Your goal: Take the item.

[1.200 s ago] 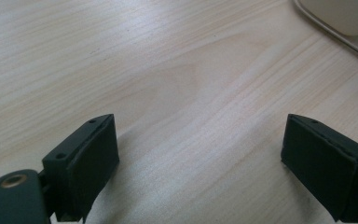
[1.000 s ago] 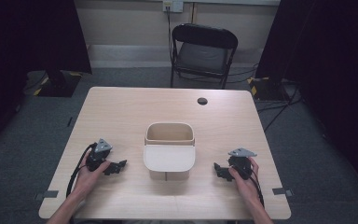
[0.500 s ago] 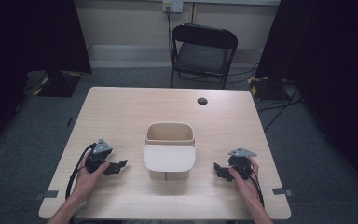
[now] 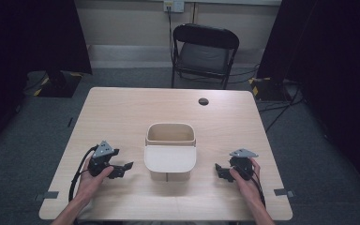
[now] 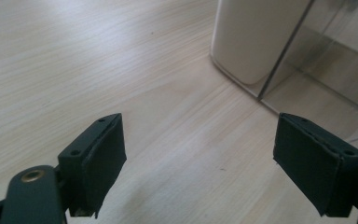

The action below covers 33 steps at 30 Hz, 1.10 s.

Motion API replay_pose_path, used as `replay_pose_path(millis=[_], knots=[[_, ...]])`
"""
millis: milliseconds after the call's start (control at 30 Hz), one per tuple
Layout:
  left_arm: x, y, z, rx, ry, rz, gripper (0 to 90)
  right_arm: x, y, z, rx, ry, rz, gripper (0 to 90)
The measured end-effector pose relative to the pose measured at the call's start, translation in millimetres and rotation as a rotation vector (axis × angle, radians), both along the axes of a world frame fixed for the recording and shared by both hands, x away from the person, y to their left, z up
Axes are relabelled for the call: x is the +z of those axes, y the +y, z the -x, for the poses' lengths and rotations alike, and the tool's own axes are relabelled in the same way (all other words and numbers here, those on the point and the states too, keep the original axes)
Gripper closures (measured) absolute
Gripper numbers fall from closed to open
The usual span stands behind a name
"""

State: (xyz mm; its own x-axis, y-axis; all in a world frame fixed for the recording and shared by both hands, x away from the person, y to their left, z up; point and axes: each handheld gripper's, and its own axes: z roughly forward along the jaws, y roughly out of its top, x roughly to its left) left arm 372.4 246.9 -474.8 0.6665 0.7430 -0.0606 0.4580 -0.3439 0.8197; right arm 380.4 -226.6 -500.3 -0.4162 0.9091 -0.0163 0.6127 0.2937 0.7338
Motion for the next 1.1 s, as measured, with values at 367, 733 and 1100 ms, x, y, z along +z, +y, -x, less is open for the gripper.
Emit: replay_pose_path(millis=[367,733,1100], knots=[[9.6,-11.8,10.0,-0.051,-0.036,0.041,19.4,0.0,0.0,0.0,0.000,0.000,0.000,13.6],[18.1,-31.6,22.9,-0.138,-0.053,0.053,19.4,0.0,0.0,0.0,0.000,0.000,0.000,13.6],[20.0,-40.6,25.6,-0.186,-0.056,0.092,23.0,0.0,0.0,0.0,0.000,0.000,0.000,13.6]])
